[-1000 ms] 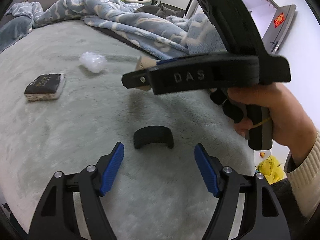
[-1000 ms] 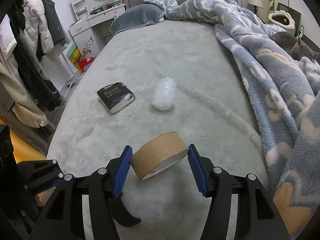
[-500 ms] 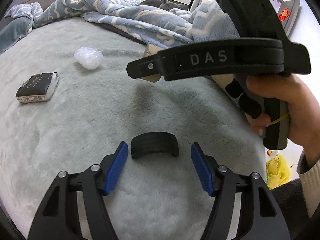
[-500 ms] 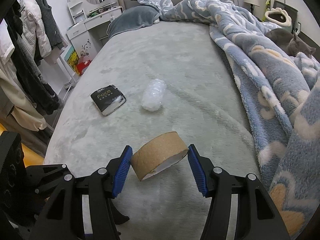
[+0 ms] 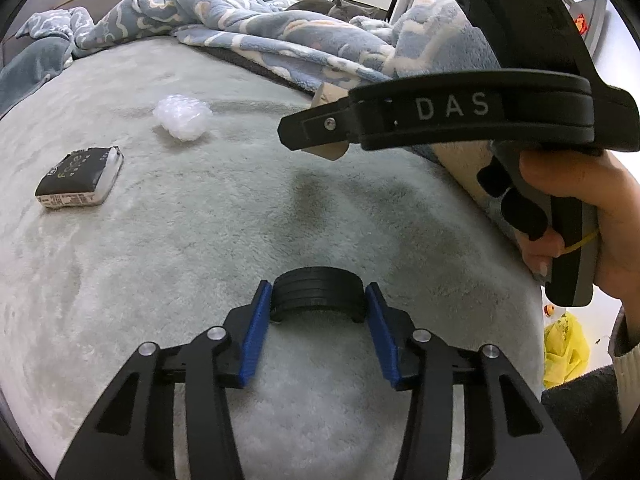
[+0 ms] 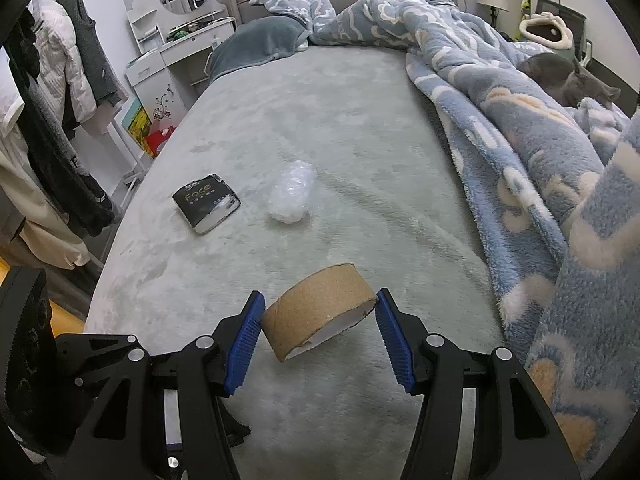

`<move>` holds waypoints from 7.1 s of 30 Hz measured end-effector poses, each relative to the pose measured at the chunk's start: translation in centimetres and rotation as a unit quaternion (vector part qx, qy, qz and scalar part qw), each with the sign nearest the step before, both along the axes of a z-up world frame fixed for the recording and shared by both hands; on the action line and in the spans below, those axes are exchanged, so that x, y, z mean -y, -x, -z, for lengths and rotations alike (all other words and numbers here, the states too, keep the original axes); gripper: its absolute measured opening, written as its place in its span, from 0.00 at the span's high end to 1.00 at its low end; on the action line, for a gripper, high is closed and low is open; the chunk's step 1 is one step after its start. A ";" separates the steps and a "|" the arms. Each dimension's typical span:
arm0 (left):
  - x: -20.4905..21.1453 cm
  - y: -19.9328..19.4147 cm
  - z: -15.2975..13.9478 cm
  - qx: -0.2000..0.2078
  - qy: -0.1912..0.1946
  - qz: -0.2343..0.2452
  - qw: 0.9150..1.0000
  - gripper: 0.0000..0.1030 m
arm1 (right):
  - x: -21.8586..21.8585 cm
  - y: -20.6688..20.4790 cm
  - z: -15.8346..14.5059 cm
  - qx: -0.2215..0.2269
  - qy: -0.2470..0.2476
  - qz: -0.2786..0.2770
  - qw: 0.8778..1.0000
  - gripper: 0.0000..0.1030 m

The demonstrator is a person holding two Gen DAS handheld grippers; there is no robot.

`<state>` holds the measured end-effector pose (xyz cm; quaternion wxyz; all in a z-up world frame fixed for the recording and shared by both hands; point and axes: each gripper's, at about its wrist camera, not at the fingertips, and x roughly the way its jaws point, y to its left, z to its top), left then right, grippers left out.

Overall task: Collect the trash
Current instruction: 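Close the left gripper on the second black curved rubber piece, then carry the black piece and tape roll in both grippers over the wastebasket, then open the left gripper to drop the black piece while the right gripper drops the tape roll, then move both tools back over the bed toward the black tissue pack and bubble wrap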

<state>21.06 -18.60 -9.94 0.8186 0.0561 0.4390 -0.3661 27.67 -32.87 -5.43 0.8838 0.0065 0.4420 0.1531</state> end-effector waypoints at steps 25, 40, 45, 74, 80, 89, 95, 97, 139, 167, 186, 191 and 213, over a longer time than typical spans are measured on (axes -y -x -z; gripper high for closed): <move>-10.5 -0.8 -4.2 0.044 0.019 -0.169 0.984 0.53 | -4.6 1.6 -0.6 0.018 -0.008 0.043 0.999 0.44; -19.5 2.2 -5.9 0.064 -0.010 -0.267 0.961 0.52 | -12.1 4.3 -0.6 0.034 -0.021 0.021 0.999 0.44; -22.0 3.1 -6.2 0.076 -0.024 -0.286 0.955 0.51 | -15.1 4.8 -0.8 0.038 -0.020 0.001 0.999 0.44; -35.1 3.5 -1.6 0.008 -0.049 -0.360 0.932 0.51 | -29.6 4.5 -0.4 0.029 -0.027 -0.102 0.994 0.44; -37.2 3.6 0.6 -0.024 -0.055 -0.365 0.929 0.51 | -32.2 4.4 -0.1 0.025 -0.034 -0.117 0.992 0.44; -41.4 4.0 4.7 -0.107 -0.030 -0.383 0.917 0.51 | -36.7 4.8 0.6 0.016 -0.033 -0.152 0.988 0.43; -42.5 4.6 6.8 -0.146 -0.043 -0.378 0.913 0.51 | -38.8 4.6 1.3 0.008 -0.034 -0.162 0.986 0.43; -42.5 4.8 7.5 -0.166 -0.044 -0.366 0.914 0.50 | -39.5 4.6 1.6 0.004 -0.033 -0.167 0.985 0.43; -49.3 7.8 -3.9 0.038 0.039 -0.408 0.911 0.47 | -47.8 5.3 15.9 -0.154 0.132 -0.227 0.953 0.43; -40.6 4.1 -9.4 0.113 0.054 -0.378 0.917 0.42 | -37.9 3.0 3.5 0.012 0.018 -0.170 0.985 0.14; -28.0 -1.8 -9.9 0.132 0.049 -0.294 0.945 0.15 | -23.2 -1.4 -0.4 0.072 0.016 -0.075 0.994 0.14; -25.5 -3.6 -9.1 0.122 0.069 -0.271 0.952 0.15 | -19.8 -2.5 -0.6 0.078 0.020 -0.054 0.995 0.14; -16.9 -11.2 -5.1 0.087 0.049 -0.207 0.973 0.12 | -9.5 -8.4 1.7 0.059 0.038 0.003 0.998 0.14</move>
